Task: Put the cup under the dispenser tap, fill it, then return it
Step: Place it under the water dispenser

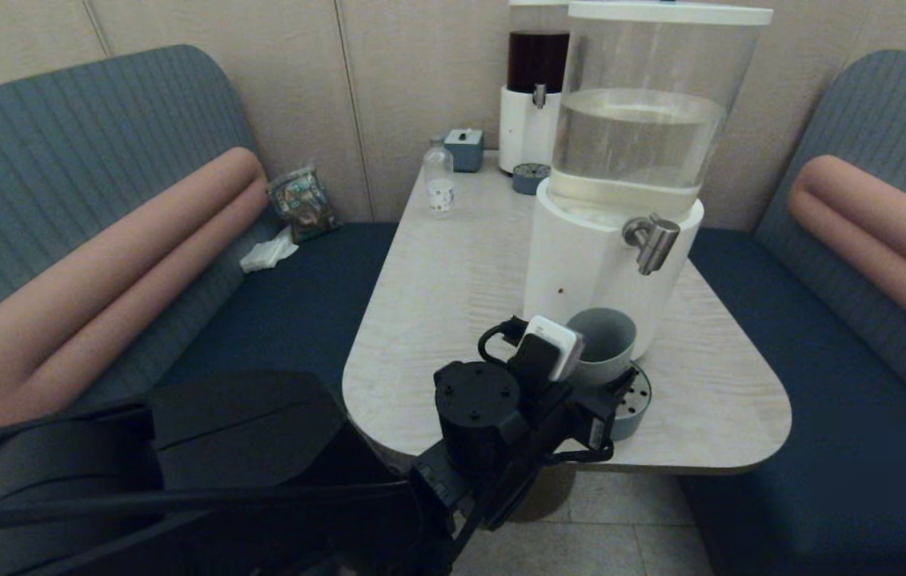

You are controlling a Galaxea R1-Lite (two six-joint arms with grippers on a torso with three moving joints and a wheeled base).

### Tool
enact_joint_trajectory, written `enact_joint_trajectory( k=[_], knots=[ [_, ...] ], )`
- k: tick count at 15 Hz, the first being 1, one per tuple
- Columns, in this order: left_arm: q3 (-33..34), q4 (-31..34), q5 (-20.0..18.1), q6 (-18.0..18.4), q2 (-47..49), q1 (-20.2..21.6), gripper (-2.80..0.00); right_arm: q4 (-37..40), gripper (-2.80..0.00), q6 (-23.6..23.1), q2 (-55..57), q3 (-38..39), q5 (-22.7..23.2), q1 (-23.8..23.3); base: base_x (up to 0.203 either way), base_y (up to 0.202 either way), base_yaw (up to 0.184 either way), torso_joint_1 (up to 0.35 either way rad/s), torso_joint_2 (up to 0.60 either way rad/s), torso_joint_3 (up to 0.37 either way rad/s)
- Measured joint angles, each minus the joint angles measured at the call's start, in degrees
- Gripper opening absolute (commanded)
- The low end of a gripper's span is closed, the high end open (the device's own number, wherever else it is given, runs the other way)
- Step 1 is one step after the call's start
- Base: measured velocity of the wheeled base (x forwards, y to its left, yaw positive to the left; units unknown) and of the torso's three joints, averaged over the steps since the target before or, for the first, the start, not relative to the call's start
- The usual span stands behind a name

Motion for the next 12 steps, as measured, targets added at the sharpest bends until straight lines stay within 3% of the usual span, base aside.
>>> enact_joint_trajectory(
  k=[5, 12],
  knots=[
    [-5.4, 3.6, 0.9, 0.1, 2.8, -0.5, -2.80, 0.0, -2.80, 0.0, 0.0, 0.0, 0.0, 0.0, 0.000, 0.000, 0.000, 0.000, 0.00, 0.000],
    [-12.0, 5.9, 0.9, 3.0, 6.8, -0.6, -2.80, 0.0, -2.80, 0.0, 0.0, 0.0, 0.0, 0.0, 0.000, 0.000, 0.000, 0.000, 0.00, 0.000]
  ],
)
